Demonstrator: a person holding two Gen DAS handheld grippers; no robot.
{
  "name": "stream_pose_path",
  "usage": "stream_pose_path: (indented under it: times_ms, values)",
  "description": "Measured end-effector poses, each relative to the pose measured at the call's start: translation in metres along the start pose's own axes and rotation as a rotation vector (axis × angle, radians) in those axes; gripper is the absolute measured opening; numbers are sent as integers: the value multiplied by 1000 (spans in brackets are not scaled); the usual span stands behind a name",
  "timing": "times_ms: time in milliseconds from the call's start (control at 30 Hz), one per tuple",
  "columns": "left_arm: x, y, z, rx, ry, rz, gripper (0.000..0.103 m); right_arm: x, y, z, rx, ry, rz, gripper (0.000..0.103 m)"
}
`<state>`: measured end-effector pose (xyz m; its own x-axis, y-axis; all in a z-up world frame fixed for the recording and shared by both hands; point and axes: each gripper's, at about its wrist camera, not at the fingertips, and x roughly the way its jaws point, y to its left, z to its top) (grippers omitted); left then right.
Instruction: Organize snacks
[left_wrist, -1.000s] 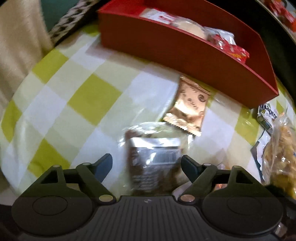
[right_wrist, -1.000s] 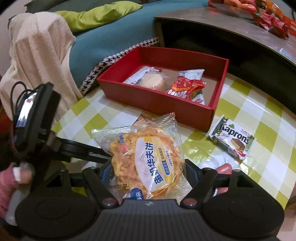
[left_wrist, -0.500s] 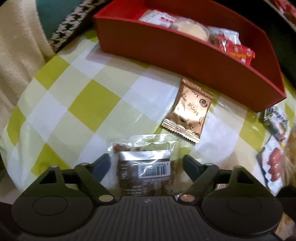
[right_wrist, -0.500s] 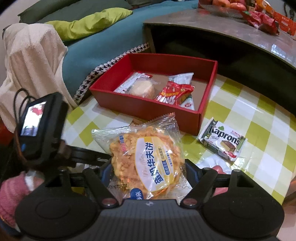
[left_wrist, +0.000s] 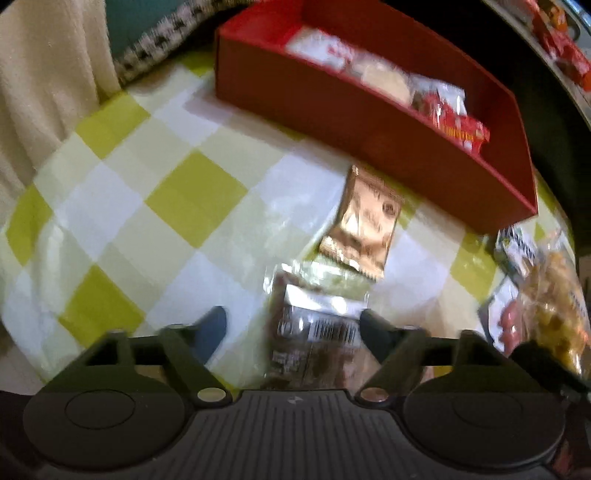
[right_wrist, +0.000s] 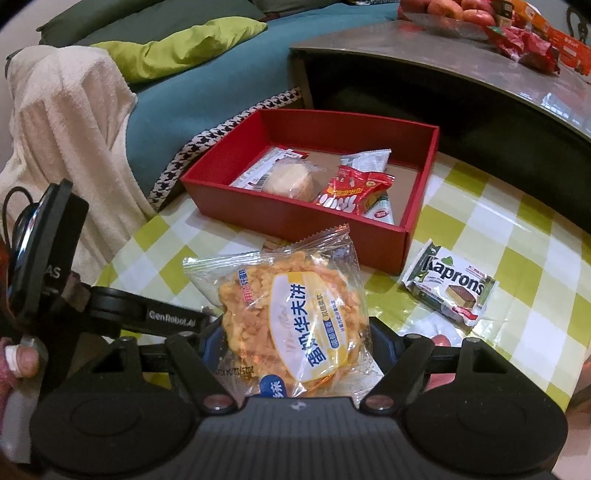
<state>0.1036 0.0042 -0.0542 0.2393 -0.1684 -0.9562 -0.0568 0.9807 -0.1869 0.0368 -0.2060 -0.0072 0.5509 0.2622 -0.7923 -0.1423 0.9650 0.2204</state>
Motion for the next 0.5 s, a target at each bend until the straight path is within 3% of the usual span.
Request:
stream_pose_path:
  times_ms: [67, 133, 200, 267, 300, 367, 500]
  values:
    - [-1, -17, 0, 58, -13, 10, 87, -1, -4, 0, 15, -2, -7, 84]
    - [5, -36, -4, 126, -6, 71, 93, -3, -8, 0, 31, -7, -10, 84]
    - [18, -50, -12, 172, 26, 106, 94, -6, -13, 0, 48, -15, -13, 84]
    - [37, -60, -22, 207, 68, 153, 103, -9, -18, -1, 60, -16, -13, 84]
    - [37, -61, -28, 216, 28, 156, 103, -11, -21, -2, 66, -18, -14, 84]
    - [34, -54, -29, 178, 20, 140, 102, -14, -25, -3, 75, -22, -14, 84]
    - [15, -44, -25, 188, 8, 113, 69, -17, -24, 1, 74, -37, -14, 84]
